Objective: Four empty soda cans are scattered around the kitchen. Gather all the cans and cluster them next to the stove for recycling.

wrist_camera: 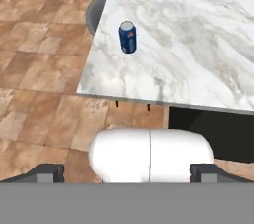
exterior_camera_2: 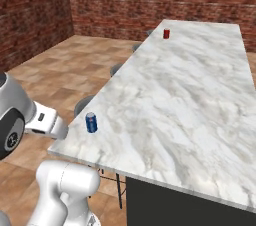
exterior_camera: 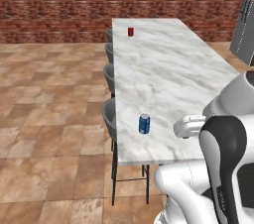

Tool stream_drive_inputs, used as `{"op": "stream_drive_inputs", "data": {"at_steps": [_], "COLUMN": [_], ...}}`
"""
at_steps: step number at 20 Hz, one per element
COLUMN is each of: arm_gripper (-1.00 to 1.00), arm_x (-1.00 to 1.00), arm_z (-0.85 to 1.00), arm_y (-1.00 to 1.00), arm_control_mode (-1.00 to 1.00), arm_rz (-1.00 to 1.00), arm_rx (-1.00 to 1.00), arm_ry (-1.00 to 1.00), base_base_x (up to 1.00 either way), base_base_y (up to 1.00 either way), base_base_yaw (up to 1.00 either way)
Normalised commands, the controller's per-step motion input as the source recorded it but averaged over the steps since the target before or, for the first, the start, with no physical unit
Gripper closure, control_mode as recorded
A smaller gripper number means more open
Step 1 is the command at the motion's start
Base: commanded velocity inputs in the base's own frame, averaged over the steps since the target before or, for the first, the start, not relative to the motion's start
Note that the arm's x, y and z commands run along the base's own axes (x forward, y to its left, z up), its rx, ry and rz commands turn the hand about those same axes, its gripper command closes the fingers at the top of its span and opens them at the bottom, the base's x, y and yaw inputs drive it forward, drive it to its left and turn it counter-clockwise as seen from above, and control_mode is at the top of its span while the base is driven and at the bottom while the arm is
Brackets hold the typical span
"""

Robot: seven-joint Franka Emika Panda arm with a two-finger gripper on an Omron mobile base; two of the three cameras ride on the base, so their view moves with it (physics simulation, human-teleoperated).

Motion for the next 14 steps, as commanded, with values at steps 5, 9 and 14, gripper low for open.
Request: {"op": "stream_drive_inputs", "data": {"at_steps": [5, 9, 14], "arm_gripper": [-1.0, -1.0, -1.0], "arm_x": [0.46, 0.47, 0.32], "arm_z": [-0.02, -0.18, -0.27], "arm_y": [0.01, 0.01, 0.0], "arm_control_mode": [-1.0, -1.0, -1.0], "arm_rz": [0.06, 0.0, 0.0], "arm_rx": [-0.04, -0.02, -0.01], "arm_ry": [-0.01, 0.0, 0.0], "base_base_x": [0.0, 0.0, 0.0], "base_base_y": [0.0, 0.0, 0.0], "base_base_yaw": [0.0, 0.0, 0.0]}}
